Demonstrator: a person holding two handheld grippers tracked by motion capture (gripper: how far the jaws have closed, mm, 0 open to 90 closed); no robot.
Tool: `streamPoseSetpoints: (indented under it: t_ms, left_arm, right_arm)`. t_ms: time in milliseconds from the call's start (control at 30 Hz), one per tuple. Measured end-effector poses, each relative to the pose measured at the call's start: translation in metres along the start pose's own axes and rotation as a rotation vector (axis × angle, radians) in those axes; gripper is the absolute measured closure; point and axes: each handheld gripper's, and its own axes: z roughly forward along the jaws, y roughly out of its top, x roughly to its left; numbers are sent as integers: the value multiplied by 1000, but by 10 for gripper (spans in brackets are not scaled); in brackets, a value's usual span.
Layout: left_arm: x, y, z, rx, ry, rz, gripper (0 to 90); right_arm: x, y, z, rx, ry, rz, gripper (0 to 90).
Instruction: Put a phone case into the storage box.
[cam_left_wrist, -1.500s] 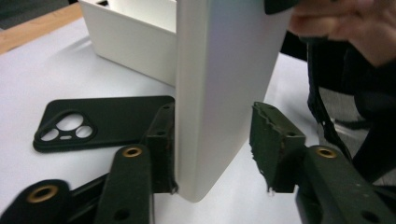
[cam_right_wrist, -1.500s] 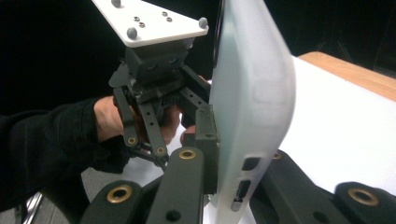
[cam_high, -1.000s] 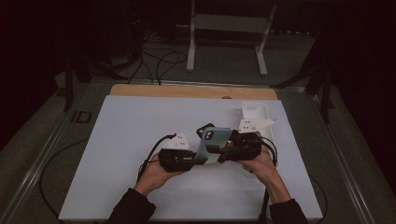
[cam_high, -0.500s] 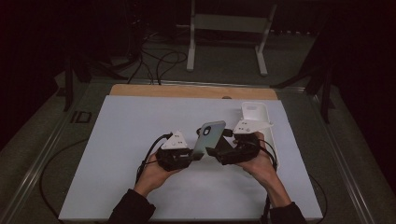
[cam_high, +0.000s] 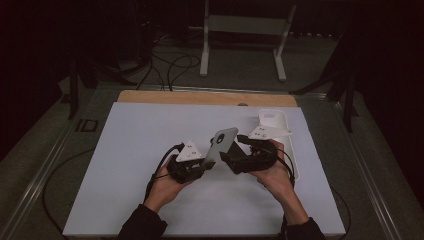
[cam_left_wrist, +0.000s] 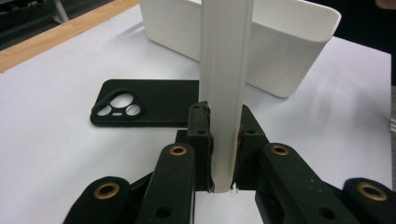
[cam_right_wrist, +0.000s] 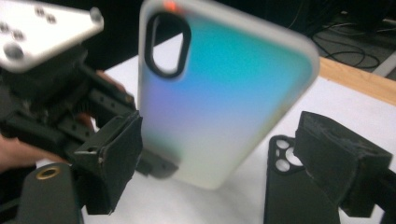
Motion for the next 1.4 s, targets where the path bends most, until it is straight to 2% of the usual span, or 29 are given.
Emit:
streamPoseSetpoints:
  t_ms: [67, 133, 167, 233, 533, 633, 800, 1067, 1167, 1333, 1367, 1400]
  left_arm:
    - [-1, 0, 1, 1, 4, -2, 809]
    - [-1, 0, 2, 5, 4, 1, 809]
    - [-2, -1, 3, -1, 3, -4, 810]
    - [-2, -1, 3, -3, 1, -8, 810]
    - [-6, -3, 6, -31, -12, -33, 811]
    - [-7, -4, 6, -34, -21, -37, 811]
    - [-9, -4, 7, -51, -55, -42, 812]
    - [-12, -3, 9, -54, -58, -41, 809]
    - [-12, -3, 9, -52, -54, -37, 805]
    - [-13, -4, 9, -42, -18, -26, 794]
    - [-13, -4, 9, -42, -19, -29, 775]
    - [-14, -4, 8, -42, -14, -27, 680]
  right_arm:
    - [3, 4, 1, -22, -5, 26, 163]
    - [3, 4, 1, -22, -5, 26, 163]
    - [7, 7, 2, -37, -19, 48, 167]
    - [7, 7, 3, -44, -20, 54, 169]
    - [8, 11, 10, -106, -31, 141, 163]
    - [7, 11, 11, -122, -29, 149, 156]
    - [7, 12, 11, -145, -15, 150, 156]
    - [11, 11, 11, -170, -30, 140, 166]
    - [12, 11, 11, -172, -39, 130, 168]
    - [14, 12, 11, -163, -42, 106, 171]
    - [15, 12, 11, -161, -45, 101, 171]
    - [15, 12, 12, -156, -49, 92, 171]
